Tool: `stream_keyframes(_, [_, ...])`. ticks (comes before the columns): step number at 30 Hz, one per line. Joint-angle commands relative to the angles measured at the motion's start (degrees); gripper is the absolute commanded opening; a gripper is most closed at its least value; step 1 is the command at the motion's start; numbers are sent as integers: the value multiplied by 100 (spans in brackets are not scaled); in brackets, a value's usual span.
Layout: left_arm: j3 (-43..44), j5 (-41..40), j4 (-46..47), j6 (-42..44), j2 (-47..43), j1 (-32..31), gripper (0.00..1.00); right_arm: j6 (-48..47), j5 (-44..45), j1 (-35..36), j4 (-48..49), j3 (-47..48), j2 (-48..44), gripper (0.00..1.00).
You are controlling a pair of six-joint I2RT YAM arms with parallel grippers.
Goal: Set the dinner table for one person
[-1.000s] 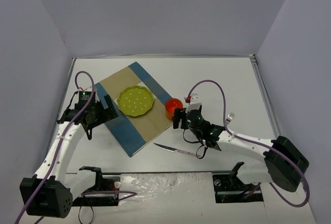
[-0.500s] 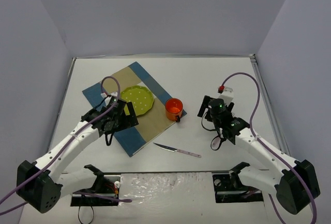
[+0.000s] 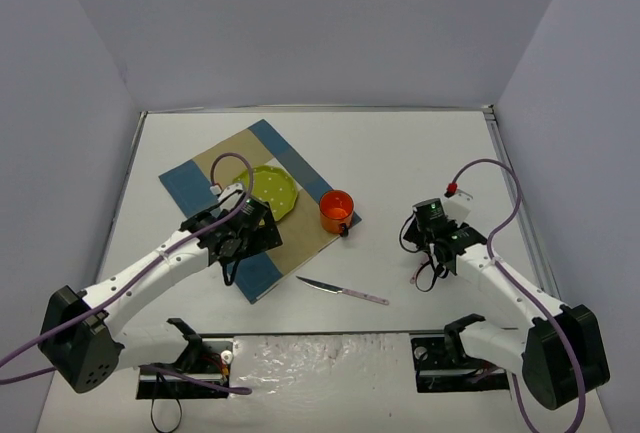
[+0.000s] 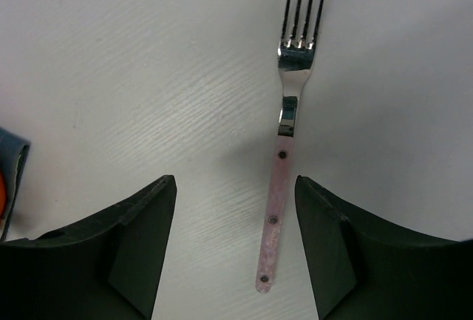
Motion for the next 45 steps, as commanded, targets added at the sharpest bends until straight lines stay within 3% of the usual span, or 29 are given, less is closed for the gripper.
stream_keyframes(1, [345,-146,234,1,77,-156,97,222,171,-394,-60,-61,133,61])
stream_keyframes(12, [665,-44,379,666,386,-400,97,-235,-415,-1439,459,288,1148,54])
stream_keyframes(27, [1002,-17,427,1468,596,-449,97,-174,-638,-1502,890,254,1829,36])
stream_keyframes(31, [1020,100,532,1666,627,-449,97,-147,-603,-1502,877,263,1857,24])
stream_keyframes(36, [1066,247,622,1927,673,-449,97,-66,-565,-1500,763,384,1733,0])
stream_keyframes(45, [1759,599,718,2311,831,-578,97,79,-821,-1276,75,1563,815,0])
